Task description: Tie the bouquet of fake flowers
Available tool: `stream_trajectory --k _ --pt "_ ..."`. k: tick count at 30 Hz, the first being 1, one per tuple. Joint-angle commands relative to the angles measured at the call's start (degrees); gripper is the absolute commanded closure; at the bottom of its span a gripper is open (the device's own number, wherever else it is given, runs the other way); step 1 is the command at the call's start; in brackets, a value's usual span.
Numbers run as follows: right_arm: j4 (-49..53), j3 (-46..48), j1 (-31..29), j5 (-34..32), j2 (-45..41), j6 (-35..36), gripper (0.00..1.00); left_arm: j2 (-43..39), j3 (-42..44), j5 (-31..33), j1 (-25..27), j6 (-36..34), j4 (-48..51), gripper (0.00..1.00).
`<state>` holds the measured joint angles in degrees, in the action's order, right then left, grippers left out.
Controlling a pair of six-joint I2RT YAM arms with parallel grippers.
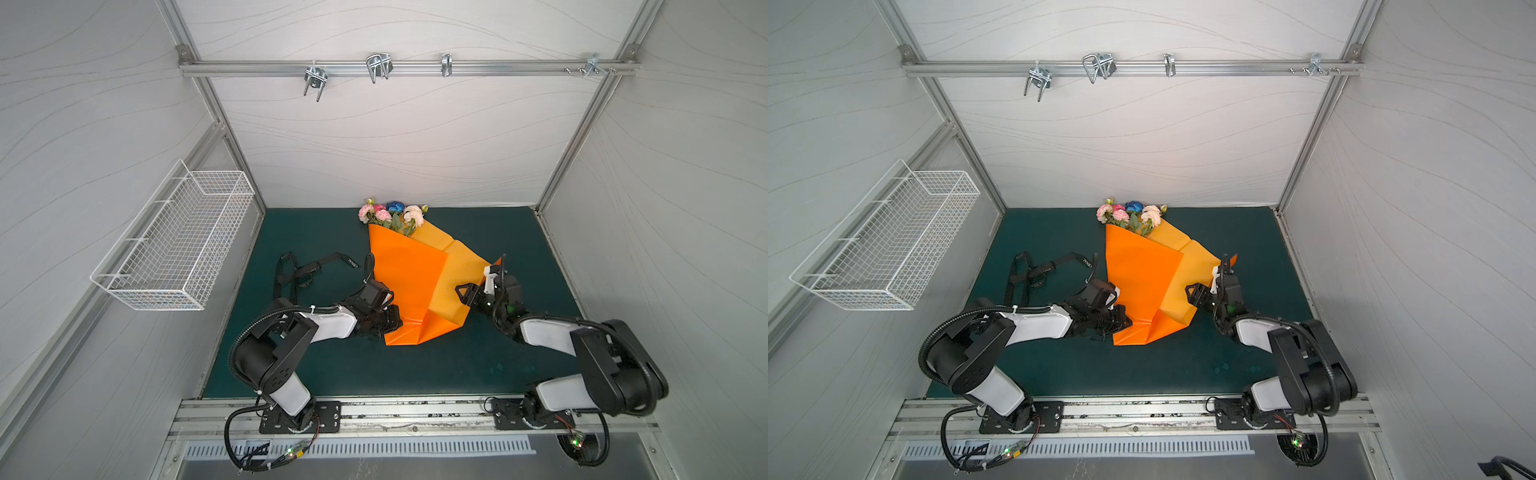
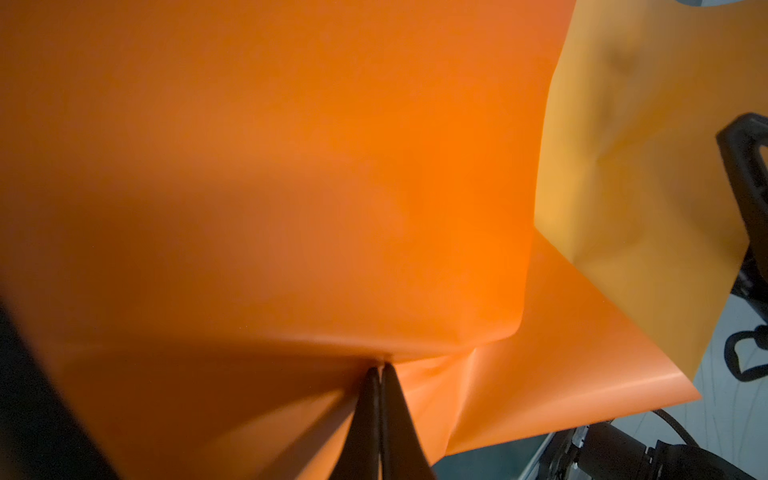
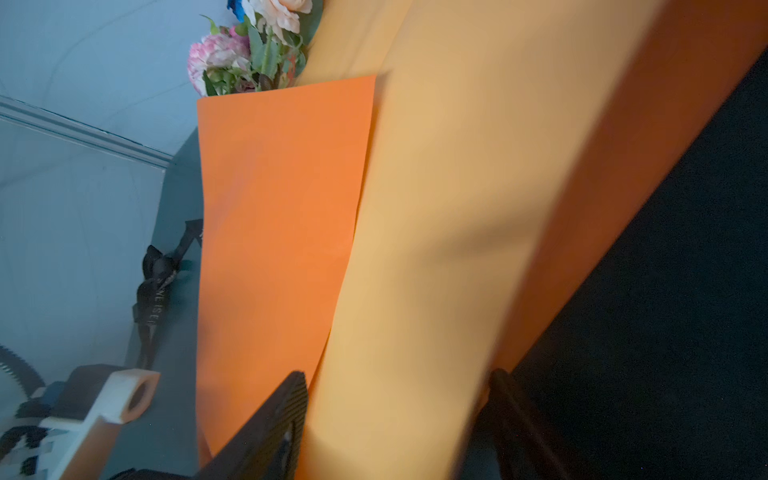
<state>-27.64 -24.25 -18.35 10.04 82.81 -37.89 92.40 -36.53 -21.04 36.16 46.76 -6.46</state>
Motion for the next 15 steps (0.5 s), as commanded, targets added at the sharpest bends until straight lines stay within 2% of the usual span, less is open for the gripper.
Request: stream_trajectory --k 1,3,6,9,12,15 --pt "2.17 -3.52 0.45 0.8 2.61 3.4 0.38 0.45 -1.62 -0.58 0.31 -0.51 0.32 0.9" --pt "4.23 -5.67 0.37 1.11 3.4 4.9 0.43 0.43 -1.85 -0.71 0.29 -0.39 0.31 0.86" --pt "9.15 -9.46 -0.4 1.66 3.22 7.88 0.59 0.37 -2.21 -0.85 0.27 -0.4 0.22 0.76" --pt "14.44 -11.95 -3.01 0.12 1.25 11.27 0.69 0.54 -2.68 -0.78 0.24 -0.42 0.39 0.75" --pt "19.6 -14.63 -7.11 -3.45 -0.54 15.22 0.73 0.95 -3.07 -0.91 0.24 -0.38 0.33 0.75" --pt "22.38 -17.27 -10.32 -4.5 -0.54 17.19 0.86 1.84 -3.32 -1.19 0.28 -0.29 0.31 0.75"
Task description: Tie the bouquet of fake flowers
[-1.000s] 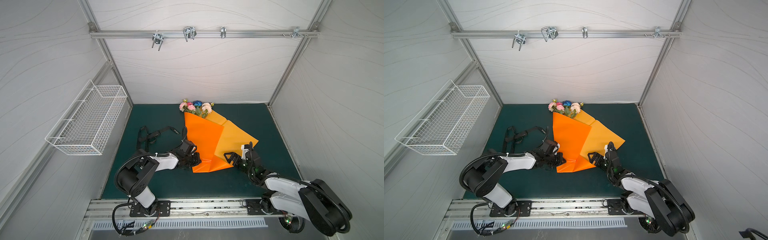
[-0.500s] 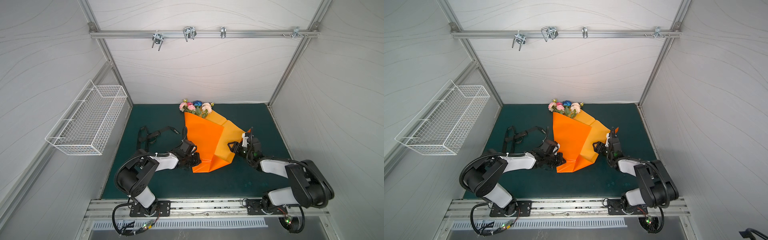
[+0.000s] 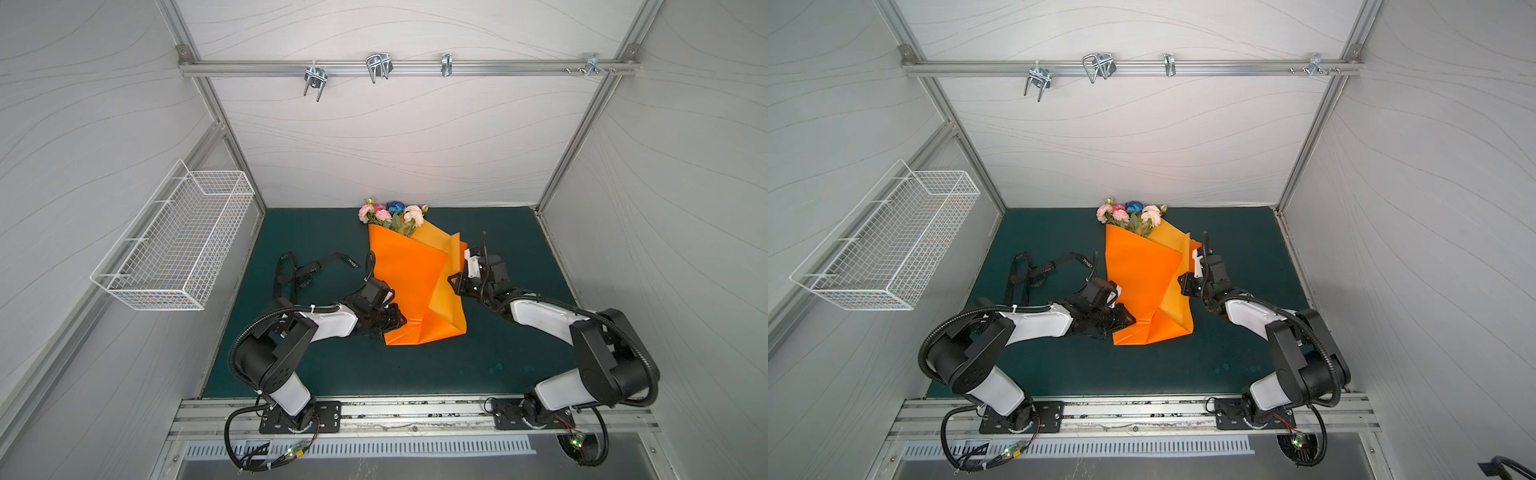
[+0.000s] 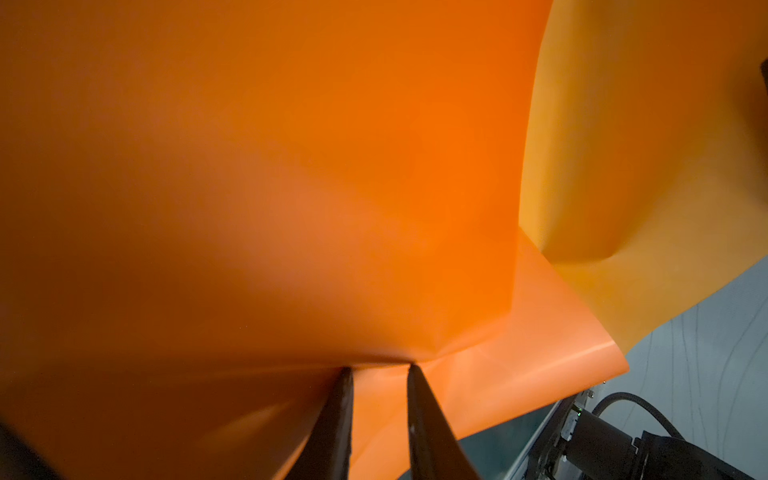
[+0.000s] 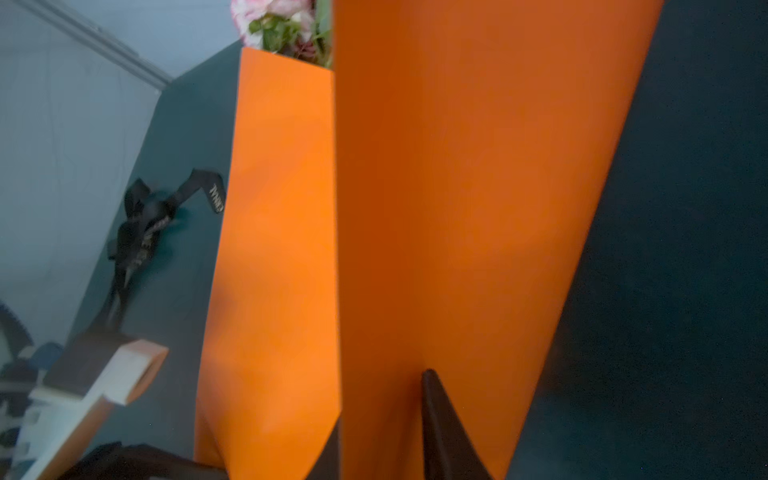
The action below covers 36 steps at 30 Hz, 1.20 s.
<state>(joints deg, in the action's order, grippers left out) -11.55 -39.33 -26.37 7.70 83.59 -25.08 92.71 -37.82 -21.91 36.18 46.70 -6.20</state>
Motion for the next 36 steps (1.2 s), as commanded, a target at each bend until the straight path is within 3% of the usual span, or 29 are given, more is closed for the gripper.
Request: stream_trajectory --k 1,4,13,26,31,36 --pt "6.21 -2.6 -3.05 -1.98 -1.12 4.49 0.93 1.8 -1.95 -0.43 0.23 -0.14 -0.08 0.75" --pt "7.01 -4.73 -5.06 -1.76 -0.39 4.54 1.0 2.22 -1.95 -0.86 0.26 0.27 -0.22 0.75" --pt "9.91 -14.65 -8.29 -5.03 3.4 1.69 1.0 2.81 -1.19 -0.42 0.53 0.62 -0.32 0.76" --pt "9.29 -25.28 -15.34 -2.0 12.07 4.05 1.0 3.47 -1.36 -0.68 1.39 1.03 -1.01 0.77" --pt "9.05 -27.19 -16.15 -0.95 15.48 4.42 1.0 -0.16 -0.6 -0.11 1.43 2.58 -1.05 0.77" --pt "9.26 -29.82 -16.09 -0.28 19.01 5.27 1.0 -8.36 0.84 4.44 1.38 3.88 3.38 0.72"
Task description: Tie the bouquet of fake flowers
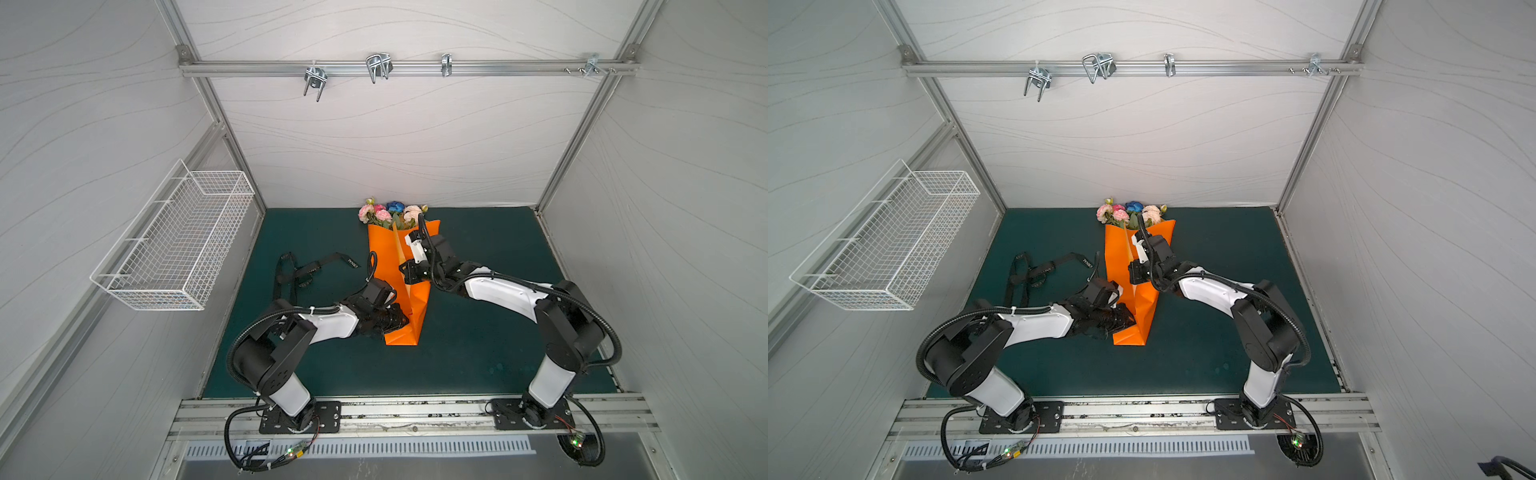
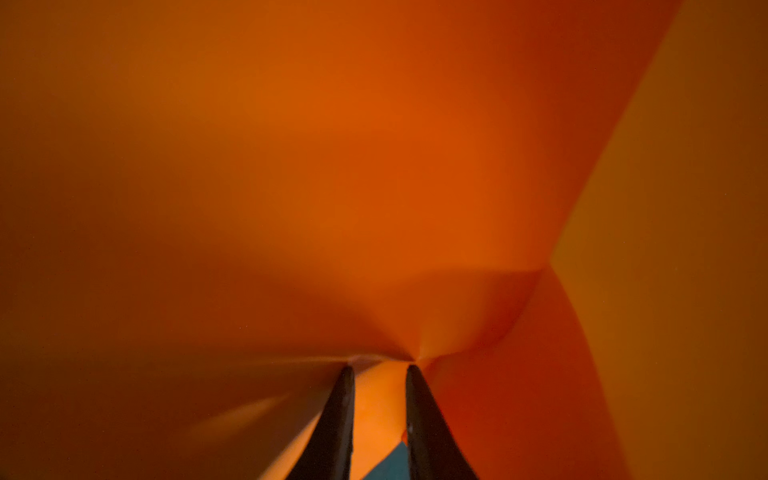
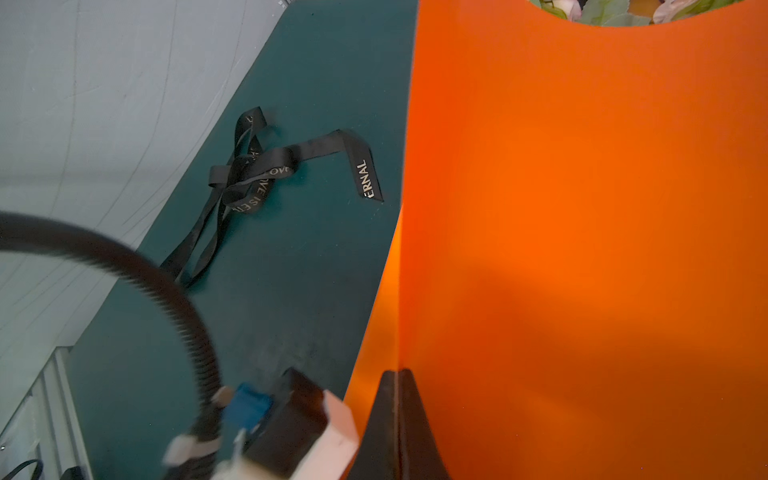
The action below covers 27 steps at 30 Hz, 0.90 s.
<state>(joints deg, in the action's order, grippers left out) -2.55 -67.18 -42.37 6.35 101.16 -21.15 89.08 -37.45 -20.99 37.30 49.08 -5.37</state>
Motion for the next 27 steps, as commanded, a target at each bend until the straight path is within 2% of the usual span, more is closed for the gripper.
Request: stream_trajectory --k 1,7,9,13,19,23,27 --pt "0.35 -2.6 -0.1 0.98 2.16 1.48 1.0 -6.9 0.88 5.18 0.29 1.79 4.21 0.69" --pt "0.61 -5.97 -0.16 1.21 5.63 1.94 1.0 -19.66 1.81 16.51 -0.76 2.44 15.24 0.62" --pt "0.68 -7.2 -0.28 1.14 7.01 2.18 1.0 -22.48 2.69 19.01 -2.14 2.42 15.71 0.59" --pt "1.05 -9.64 -0.43 1.5 9.91 2.77 1.0 -24.48 3.36 17.38 -8.74 2.1 15.79 0.59" --pt "2.02 -12.3 -1.79 1.13 13.22 4.68 1.0 -22.17 -1.06 15.98 -16.56 -0.37 12.74 0.55" --pt "2.11 -13.33 -3.06 -0.97 14.98 6.53 1.0 -17.19 -6.56 16.14 -20.43 -1.31 7.38 0.3" --pt "2.46 -14.56 -3.71 -2.65 16.41 7.67 1.0 -9.16 -16.1 15.37 -22.33 -4.4 5.92 0.24"
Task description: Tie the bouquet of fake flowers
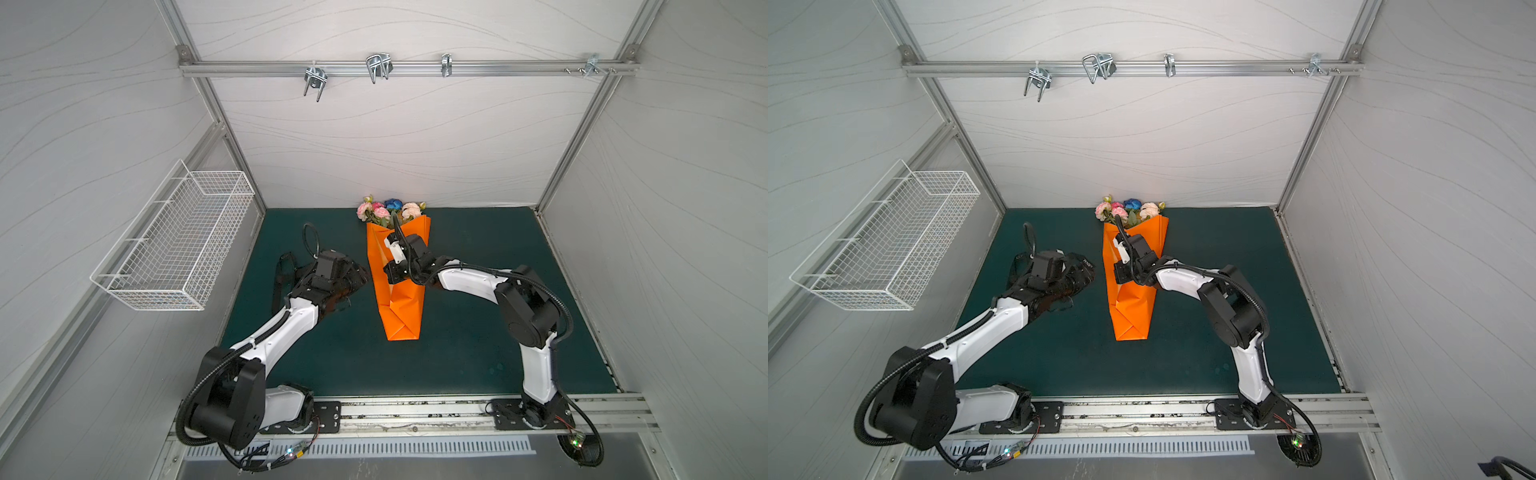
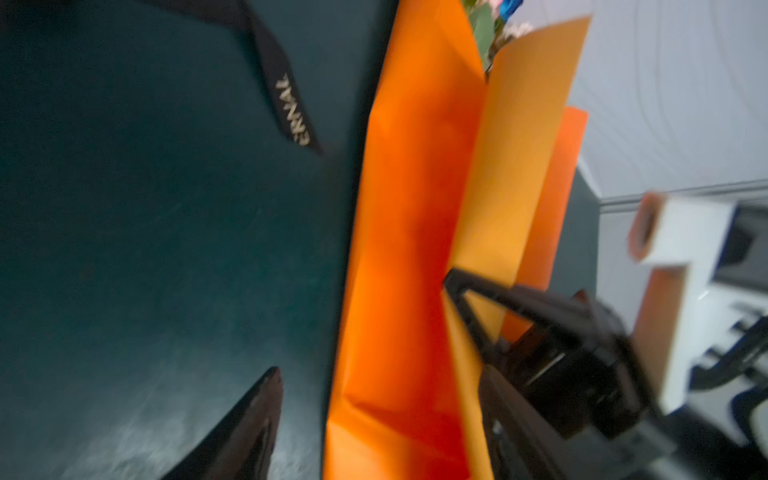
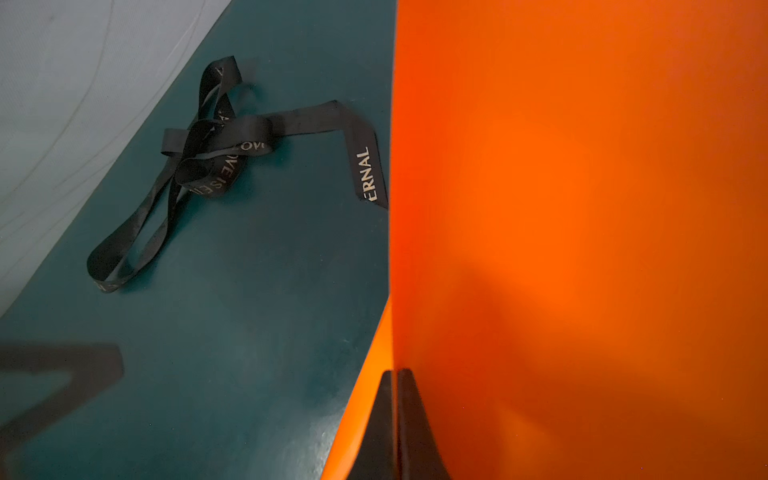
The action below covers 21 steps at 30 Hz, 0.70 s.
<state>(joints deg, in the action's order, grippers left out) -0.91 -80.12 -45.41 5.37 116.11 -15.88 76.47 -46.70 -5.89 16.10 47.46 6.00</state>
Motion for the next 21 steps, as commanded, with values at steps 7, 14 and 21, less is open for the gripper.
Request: stream_trajectory --k 7,14,21 --pt "0.86 -3.12 -0.82 -3.82 2.96 2.48 1.0 16.62 -20.77 -1.48 -1.33 -6.54 -3.65 0.24" --pt "0.85 -4.13 -0.93 -4.97 3.59 2.52 1.0 24.25 -28.28 -1.56 -1.51 -8.26 0.45 0.27" --pt "0.91 -4.82 -0.91 -4.59 4.18 2.6 1.0 28.76 -32.39 -3.19 -1.95 -8.86 1.29 0.37"
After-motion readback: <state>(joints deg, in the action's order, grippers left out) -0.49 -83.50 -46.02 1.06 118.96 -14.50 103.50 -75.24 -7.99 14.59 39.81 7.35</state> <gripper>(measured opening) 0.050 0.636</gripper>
